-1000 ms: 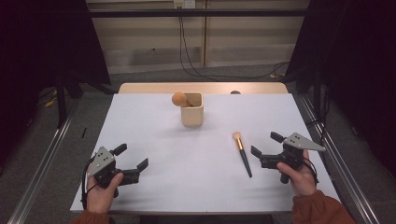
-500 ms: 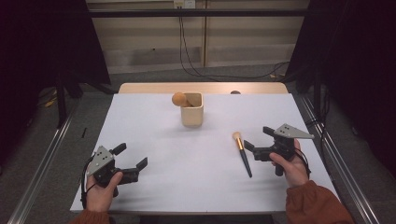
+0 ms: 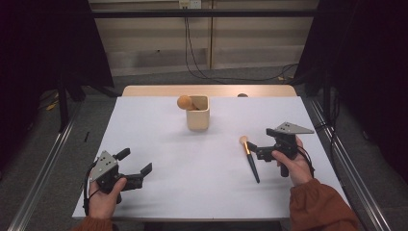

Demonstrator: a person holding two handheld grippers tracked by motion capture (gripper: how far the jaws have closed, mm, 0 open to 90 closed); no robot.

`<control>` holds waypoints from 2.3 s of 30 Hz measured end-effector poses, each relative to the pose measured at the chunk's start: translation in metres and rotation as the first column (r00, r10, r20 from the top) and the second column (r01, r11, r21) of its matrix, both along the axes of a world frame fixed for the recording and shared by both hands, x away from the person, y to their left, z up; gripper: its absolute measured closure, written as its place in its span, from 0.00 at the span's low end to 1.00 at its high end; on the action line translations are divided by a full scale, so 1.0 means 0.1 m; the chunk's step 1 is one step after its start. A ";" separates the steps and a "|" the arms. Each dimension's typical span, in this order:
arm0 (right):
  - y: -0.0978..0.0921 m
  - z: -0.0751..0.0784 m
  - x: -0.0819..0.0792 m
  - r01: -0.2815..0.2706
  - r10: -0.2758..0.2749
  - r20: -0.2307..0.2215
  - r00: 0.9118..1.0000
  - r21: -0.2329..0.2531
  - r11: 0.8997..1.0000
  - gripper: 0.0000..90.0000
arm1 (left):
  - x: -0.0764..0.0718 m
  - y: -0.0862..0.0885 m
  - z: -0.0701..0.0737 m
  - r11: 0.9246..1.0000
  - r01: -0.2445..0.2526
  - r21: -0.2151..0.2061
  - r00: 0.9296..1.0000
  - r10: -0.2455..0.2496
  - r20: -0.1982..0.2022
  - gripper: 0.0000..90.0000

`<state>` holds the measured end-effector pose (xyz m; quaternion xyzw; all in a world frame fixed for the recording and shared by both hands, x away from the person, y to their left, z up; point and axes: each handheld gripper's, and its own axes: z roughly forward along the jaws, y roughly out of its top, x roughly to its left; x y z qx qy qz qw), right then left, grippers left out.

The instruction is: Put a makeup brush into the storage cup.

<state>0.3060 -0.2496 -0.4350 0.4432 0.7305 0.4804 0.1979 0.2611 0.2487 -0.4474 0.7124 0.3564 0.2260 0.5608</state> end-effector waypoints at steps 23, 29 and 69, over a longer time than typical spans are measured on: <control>0.21 -0.05 0.33 -0.157 0.038 -0.420 0.907 -0.252 0.955 0.09 | 0.00 0.00 0.00 1.000 -0.001 0.008 1.000 0.001 -0.003 0.03; 0.28 -0.07 0.37 -0.179 0.018 -0.475 0.880 -0.296 0.938 0.07 | 0.00 0.01 -0.01 1.000 -0.002 0.010 1.000 0.002 -0.004 0.03; 0.59 -0.18 0.49 -0.223 -0.128 -0.611 0.781 -0.465 0.857 0.53 | 0.01 0.01 -0.03 0.999 -0.012 0.034 1.000 0.013 -0.016 0.03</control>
